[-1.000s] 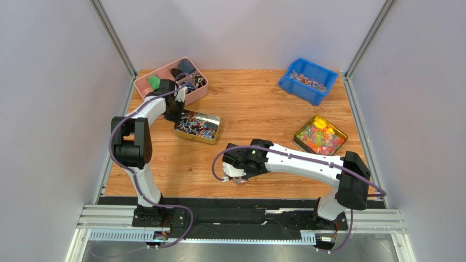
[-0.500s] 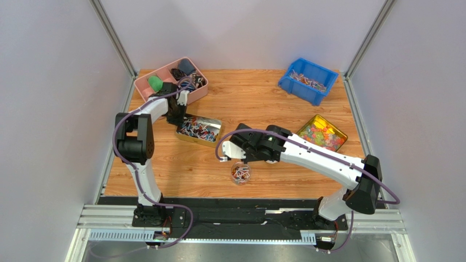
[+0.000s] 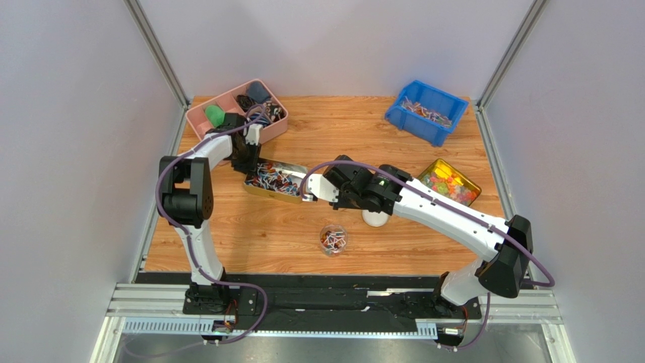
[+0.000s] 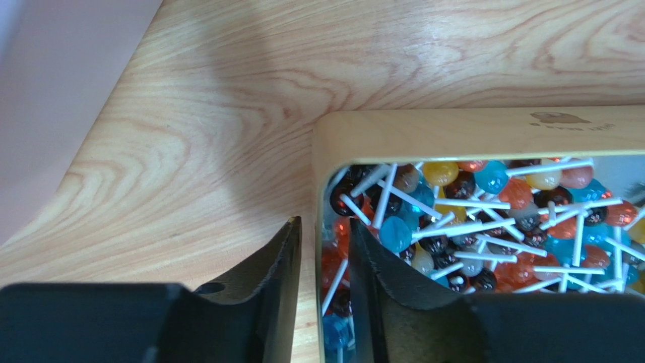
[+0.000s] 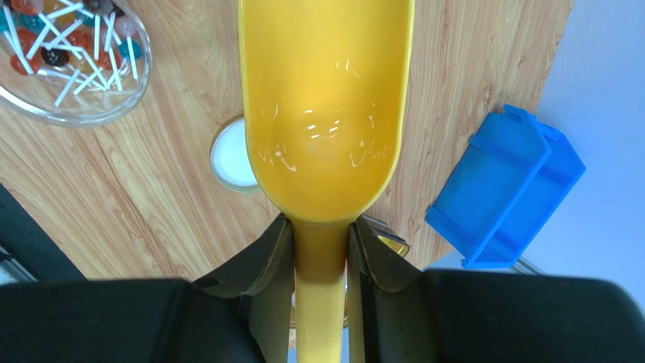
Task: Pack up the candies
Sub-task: Scoop the fake candies from the storage box.
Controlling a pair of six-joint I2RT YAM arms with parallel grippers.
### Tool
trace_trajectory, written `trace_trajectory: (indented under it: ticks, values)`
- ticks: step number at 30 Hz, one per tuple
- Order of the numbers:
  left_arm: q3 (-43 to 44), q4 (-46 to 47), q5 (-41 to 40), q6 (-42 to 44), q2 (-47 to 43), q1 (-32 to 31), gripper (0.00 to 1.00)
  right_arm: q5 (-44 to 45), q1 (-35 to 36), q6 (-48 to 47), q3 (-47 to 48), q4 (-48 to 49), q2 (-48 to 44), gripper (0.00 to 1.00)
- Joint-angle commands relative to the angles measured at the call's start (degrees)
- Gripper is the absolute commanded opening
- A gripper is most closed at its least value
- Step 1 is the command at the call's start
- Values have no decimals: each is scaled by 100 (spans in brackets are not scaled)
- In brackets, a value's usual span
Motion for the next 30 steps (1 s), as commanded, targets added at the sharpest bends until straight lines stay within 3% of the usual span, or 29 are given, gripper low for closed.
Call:
trace_trajectory:
  ticks: [1, 12, 15, 22, 30]
  values:
    - [322, -105, 146, 71, -506, 23, 39, -149, -100, 282, -30, 553, -200, 0]
    - [1008, -527, 164, 397, -1094, 67, 53, -132, -136, 642, -22, 1186, 142, 0]
    - [1069, -509, 777, 441, -1393, 67, 59, -123, -162, 713, 13, 1397, 187, 0]
    - [798, -571, 4157, 485, -1719, 32, 64, -298, -267, 783, 171, 1802, 239, 0]
    - [569, -430, 5559, 380, -1640, -188, 65, -492, -268, 862, 251, 2048, 345, 0]
